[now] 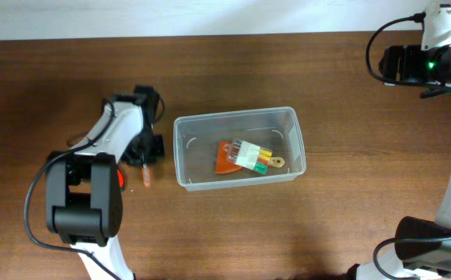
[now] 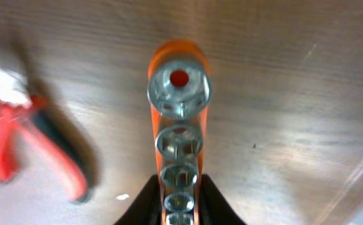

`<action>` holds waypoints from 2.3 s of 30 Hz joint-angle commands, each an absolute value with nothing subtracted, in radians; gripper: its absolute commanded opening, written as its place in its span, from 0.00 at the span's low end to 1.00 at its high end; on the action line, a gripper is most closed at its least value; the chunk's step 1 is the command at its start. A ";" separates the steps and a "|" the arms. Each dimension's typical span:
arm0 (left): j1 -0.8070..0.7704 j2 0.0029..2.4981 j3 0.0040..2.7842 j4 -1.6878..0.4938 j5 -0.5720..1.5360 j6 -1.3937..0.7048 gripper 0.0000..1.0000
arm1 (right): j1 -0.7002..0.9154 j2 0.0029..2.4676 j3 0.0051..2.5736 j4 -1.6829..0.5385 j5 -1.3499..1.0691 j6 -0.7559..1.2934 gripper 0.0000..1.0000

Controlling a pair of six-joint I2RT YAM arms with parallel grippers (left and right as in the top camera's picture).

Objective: Pack container

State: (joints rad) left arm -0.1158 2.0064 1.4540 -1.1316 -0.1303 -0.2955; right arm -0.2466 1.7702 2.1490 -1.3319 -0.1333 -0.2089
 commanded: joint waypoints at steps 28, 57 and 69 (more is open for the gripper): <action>-0.441 1.932 1.833 -1.258 0.180 0.902 0.02 | -0.249 1.772 2.145 -1.331 -0.147 -0.205 0.99; -0.441 2.061 1.859 -1.306 0.005 0.721 0.87 | -0.250 1.772 2.145 -1.328 -0.146 -0.205 0.99; -0.208 1.540 1.861 -1.444 -0.180 0.413 0.99 | -0.250 1.772 2.145 -1.327 -0.146 -0.213 0.99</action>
